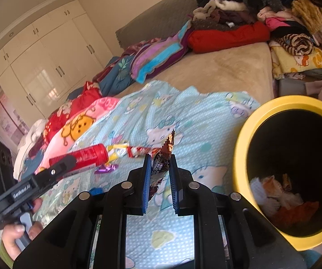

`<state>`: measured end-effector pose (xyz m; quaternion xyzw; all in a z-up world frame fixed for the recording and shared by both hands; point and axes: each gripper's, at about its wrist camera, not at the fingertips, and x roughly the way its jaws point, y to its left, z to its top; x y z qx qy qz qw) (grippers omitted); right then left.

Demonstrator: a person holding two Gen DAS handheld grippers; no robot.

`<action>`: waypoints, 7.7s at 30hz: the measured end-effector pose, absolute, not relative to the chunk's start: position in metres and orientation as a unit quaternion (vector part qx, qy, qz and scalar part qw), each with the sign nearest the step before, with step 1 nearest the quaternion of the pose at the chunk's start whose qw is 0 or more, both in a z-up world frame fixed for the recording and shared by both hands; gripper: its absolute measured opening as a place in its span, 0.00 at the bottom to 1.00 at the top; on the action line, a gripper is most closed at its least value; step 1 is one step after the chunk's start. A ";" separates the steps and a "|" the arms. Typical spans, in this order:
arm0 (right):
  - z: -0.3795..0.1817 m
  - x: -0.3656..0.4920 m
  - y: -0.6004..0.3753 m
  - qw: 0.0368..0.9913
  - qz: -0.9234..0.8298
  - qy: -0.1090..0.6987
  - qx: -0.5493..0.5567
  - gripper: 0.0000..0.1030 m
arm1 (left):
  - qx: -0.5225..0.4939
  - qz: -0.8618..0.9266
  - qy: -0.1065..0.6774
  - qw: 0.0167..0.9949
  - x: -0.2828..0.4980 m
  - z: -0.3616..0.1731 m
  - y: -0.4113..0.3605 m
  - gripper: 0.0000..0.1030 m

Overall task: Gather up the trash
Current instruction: 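Carry both items over the yellow bin and open both tools to drop them, then move both tools back over the remaining trash on the bed, then grasp the white plastic sheet with the left tool while the right tool grasps a green snack packet, then carry both items over the yellow bin and open both tools to drop them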

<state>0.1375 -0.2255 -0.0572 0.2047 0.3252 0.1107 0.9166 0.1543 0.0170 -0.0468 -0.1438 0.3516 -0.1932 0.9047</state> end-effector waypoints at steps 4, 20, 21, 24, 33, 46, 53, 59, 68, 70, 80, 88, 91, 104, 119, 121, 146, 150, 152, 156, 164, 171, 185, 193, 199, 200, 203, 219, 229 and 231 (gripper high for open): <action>-0.051 0.136 -0.242 0.920 0.098 0.315 0.213 0.15 | -0.138 -0.205 0.348 0.904 0.150 -0.043 0.003 0.22; -0.031 0.127 -0.289 0.933 0.057 0.282 0.218 0.15 | -0.108 -0.256 0.344 0.897 0.135 -0.038 -0.054 0.22; -0.030 0.127 -0.292 0.933 0.055 0.281 0.221 0.15 | -0.107 -0.258 0.344 0.897 0.134 -0.038 -0.057 0.22; -0.029 0.126 -0.299 0.933 0.050 0.277 0.222 0.15 | -0.105 -0.264 0.345 0.895 0.134 -0.038 -0.066 0.22; -0.029 0.123 -0.323 0.933 0.033 0.273 0.232 0.15 | -0.092 -0.283 0.347 0.889 0.130 -0.039 -0.087 0.22; -0.035 0.123 -0.354 0.930 0.003 0.273 0.248 0.15 | -0.077 -0.303 0.355 0.881 0.126 -0.044 -0.110 0.22; -0.040 0.123 -0.368 0.929 -0.015 0.273 0.249 0.15 | -0.068 -0.314 0.358 0.877 0.126 -0.046 -0.123 0.22; -0.045 0.123 -0.377 0.929 -0.032 0.276 0.246 0.15 | -0.060 -0.323 0.364 0.872 0.125 -0.051 -0.136 0.22; -0.055 0.123 -0.396 0.923 -0.053 0.285 0.254 0.15 | -0.049 -0.342 0.372 0.861 0.124 -0.060 -0.161 0.22; -0.056 0.123 -0.399 0.922 -0.058 0.286 0.253 0.15 | -0.046 -0.346 0.373 0.860 0.123 -0.061 -0.166 0.22; -0.065 0.121 -0.414 0.919 -0.078 0.292 0.253 0.15 | -0.036 -0.366 0.384 0.847 0.124 -0.074 -0.191 0.22; -0.075 0.122 -0.425 0.913 -0.088 0.303 0.258 0.15 | -0.032 -0.368 0.405 0.837 0.132 -0.093 -0.207 0.22; -0.078 0.123 -0.428 0.911 -0.092 0.307 0.259 0.15 | -0.031 -0.367 0.414 0.832 0.136 -0.100 -0.212 0.22; -0.095 0.128 -0.436 0.895 -0.103 0.329 0.282 0.50 | -0.045 -0.336 0.399 0.852 0.138 -0.100 -0.198 0.83; -0.084 0.136 -0.399 0.910 -0.066 0.328 0.245 0.52 | -0.070 -0.285 0.365 0.883 0.131 -0.076 -0.157 0.89; -0.081 0.137 -0.390 0.913 -0.053 0.328 0.236 0.52 | -0.072 -0.279 0.360 0.887 0.130 -0.073 -0.151 0.89; -0.052 0.139 -0.275 0.931 0.082 0.317 0.164 0.52 | -0.126 -0.161 0.298 0.932 0.122 -0.039 -0.042 0.89; -0.050 0.136 -0.255 0.929 0.107 0.317 0.156 0.52 | -0.133 -0.144 0.292 0.936 0.120 -0.037 -0.025 0.89; -0.050 0.134 -0.245 0.928 0.117 0.319 0.151 0.52 | -0.136 -0.137 0.291 0.937 0.119 -0.037 -0.017 0.89; -0.050 0.132 -0.227 0.925 0.139 0.323 0.141 0.52 | -0.144 -0.122 0.289 0.939 0.116 -0.038 -0.002 0.89; -0.053 0.124 -0.190 0.918 0.182 0.332 0.119 0.52 | -0.154 -0.091 0.285 0.942 0.112 -0.038 0.029 0.89; -0.061 0.117 -0.162 0.908 0.215 0.344 0.105 0.52 | -0.167 -0.059 0.288 0.941 0.105 -0.044 0.060 0.89; -0.088 0.127 -0.121 0.885 0.239 0.384 0.110 0.52 | -0.195 0.005 0.320 0.927 0.097 -0.073 0.116 0.89; -0.107 0.141 -0.104 0.869 0.241 0.415 0.124 0.52 | -0.248 0.022 0.368 0.896 0.090 -0.113 0.144 0.89; -0.121 0.151 -0.094 0.854 0.244 0.440 0.132 0.50 | -0.278 0.012 0.393 0.876 0.083 -0.135 0.146 0.89; -0.123 0.152 -0.093 0.851 0.248 0.443 0.131 0.44 | -0.283 0.009 0.394 0.874 0.083 -0.137 0.145 0.89; -0.127 0.153 -0.083 0.845 0.258 0.453 0.119 0.28 | -0.296 0.003 0.396 0.870 0.083 -0.141 0.143 0.89; -0.108 0.131 -0.092 0.857 0.274 0.427 0.088 0.11 | -0.253 -0.042 0.412 0.874 0.082 -0.132 0.112 0.23; -0.090 0.122 -0.105 0.877 0.261 0.397 0.076 0.09 | -0.215 -0.065 0.383 0.896 0.075 -0.100 0.091 0.19; -0.086 0.121 -0.111 0.880 0.258 0.391 0.080 0.09 | -0.210 -0.068 0.376 0.900 0.074 -0.095 0.087 0.18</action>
